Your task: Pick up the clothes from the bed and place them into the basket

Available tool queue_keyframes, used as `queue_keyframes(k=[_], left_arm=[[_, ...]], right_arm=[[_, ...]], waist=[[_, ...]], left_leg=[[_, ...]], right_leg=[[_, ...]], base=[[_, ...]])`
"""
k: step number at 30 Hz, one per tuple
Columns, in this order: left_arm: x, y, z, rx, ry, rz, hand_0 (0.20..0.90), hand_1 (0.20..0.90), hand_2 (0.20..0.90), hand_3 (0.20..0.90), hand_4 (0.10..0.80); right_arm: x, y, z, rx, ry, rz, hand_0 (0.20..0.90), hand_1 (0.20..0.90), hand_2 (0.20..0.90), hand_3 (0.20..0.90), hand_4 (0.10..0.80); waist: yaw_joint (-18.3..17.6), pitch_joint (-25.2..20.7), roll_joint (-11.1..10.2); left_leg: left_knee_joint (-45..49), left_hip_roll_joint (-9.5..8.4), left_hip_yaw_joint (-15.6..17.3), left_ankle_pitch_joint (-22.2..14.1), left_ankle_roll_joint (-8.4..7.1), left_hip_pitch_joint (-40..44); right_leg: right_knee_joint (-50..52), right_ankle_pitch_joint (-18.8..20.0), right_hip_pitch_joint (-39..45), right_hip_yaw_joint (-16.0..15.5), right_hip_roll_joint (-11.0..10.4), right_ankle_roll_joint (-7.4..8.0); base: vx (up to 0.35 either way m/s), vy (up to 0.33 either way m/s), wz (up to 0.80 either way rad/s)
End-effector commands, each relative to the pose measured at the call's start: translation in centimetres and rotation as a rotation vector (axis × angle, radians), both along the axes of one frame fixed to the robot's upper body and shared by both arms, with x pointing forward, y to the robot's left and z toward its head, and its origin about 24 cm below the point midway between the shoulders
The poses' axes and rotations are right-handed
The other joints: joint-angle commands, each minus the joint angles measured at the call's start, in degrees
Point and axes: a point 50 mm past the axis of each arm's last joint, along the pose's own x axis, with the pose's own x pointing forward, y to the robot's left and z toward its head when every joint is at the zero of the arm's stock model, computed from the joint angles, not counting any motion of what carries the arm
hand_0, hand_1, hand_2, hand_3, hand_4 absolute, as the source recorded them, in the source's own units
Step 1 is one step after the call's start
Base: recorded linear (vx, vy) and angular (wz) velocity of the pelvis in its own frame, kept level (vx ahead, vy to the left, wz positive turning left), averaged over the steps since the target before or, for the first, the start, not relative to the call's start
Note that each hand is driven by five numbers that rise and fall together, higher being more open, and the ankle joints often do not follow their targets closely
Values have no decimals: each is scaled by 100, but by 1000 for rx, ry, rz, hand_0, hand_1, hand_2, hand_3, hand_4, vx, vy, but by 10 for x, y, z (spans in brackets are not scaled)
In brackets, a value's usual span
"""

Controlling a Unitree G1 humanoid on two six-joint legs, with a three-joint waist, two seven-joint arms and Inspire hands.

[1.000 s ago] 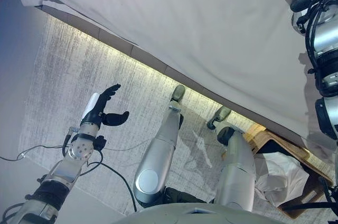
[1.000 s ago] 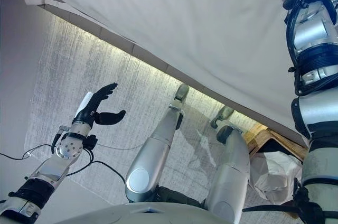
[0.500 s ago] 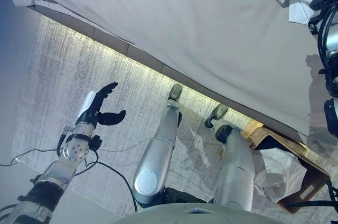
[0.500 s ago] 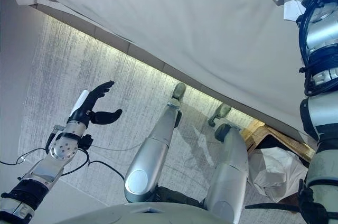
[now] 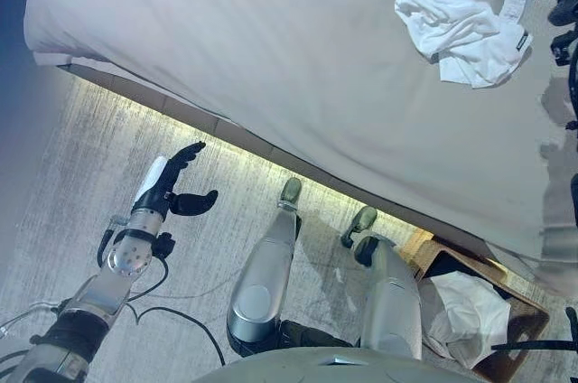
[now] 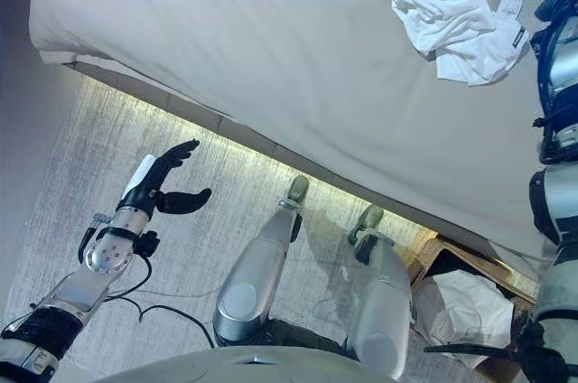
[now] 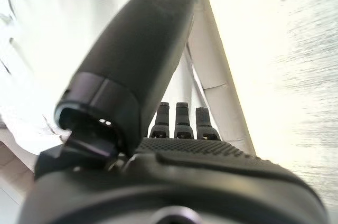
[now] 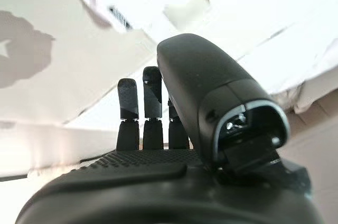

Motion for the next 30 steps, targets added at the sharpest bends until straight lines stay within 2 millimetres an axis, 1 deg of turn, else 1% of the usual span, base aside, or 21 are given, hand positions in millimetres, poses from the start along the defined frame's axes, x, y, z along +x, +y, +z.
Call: queue_keyframes(k=[1, 5, 9, 14, 20, 24, 26, 27, 30], left_arm=[[-4, 13, 17, 42, -84, 12, 900, 900, 900, 900, 800], [-5, 9, 11, 46, -78, 12, 900, 900, 900, 900, 800], [-3, 7, 12, 42, -81, 13, 900, 900, 900, 900, 800], [-5, 7, 13, 38, -79, 9, 900, 900, 900, 900, 800], [-7, 8, 20, 45, -107, -5, 900, 900, 900, 900, 800], [-11, 8, 25, 44, -136, 0, 900, 900, 900, 900, 800], [-11, 8, 27, 40, -151, 4, 900, 900, 900, 900, 800], [-12, 8, 27, 39, -153, 5, 900, 900, 900, 900, 800], [-11, 5, 30, 56, -176, 1, 900, 900, 900, 900, 800]], right_arm=[[-30, -19, 45, -150, -159, -87, 900, 900, 900, 900, 800], [-26, -16, 36, -200, -125, -95, 900, 900, 900, 900, 800], [-24, -15, 30, -203, -103, -92, 900, 900, 900, 900, 800], [-22, -12, 34, -204, -83, -64, 900, 900, 900, 900, 800], [-17, -4, 36, -194, -77, -14, 900, 900, 900, 900, 800], [-14, 3, 35, -194, -77, 21, 900, 900, 900, 900, 800], [-13, 5, 35, -193, -76, 32, 900, 900, 900, 900, 800], [-13, 5, 35, -192, -76, 34, 900, 900, 900, 900, 800], [-11, 6, 33, -175, -72, 52, 900, 900, 900, 900, 800]], waist=[[60, -290, -107], [-9, -280, -46], [-43, -279, 26], [-56, -279, 104], [-92, -279, 123], [-133, -279, 130], [-162, -279, 148], [-165, -279, 146], [-192, -279, 146]], left_leg=[[-9, 66, 347, -149, 66, -122], [32, 72, 360, -153, 85, -189], [65, 91, 385, -150, 115, -302], [157, 83, 389, -145, 143, -487], [643, 115, 474, -274, 218, -1054], [1254, 136, 607, -515, 323, -1530], [1785, 127, 658, -724, 388, -1862], [1863, 126, 668, -764, 403, -1912], [2568, 91, 707, -1081, 518, -2367]], right_leg=[[345, -444, 407, -200, 252, -82], [371, -445, 308, -166, 281, -116], [497, -496, 141, -162, 282, -153], [723, -563, -114, -140, 282, -194], [1235, -652, -723, -126, 257, -255], [1716, -750, -1220, -138, 196, -309], [2057, -818, -1546, -106, 144, -332], [2121, -837, -1602, -95, 134, -332], [2631, -969, -2070, -88, 44, -350]], base=[[0, 0, 0], [0, 0, 0], [6, -47, -4], [22, -51, -8], [-1, -88, -1], [-33, -86, 4], [-48, -69, 4], [-39, -67, 3], [-47, -67, 9]])
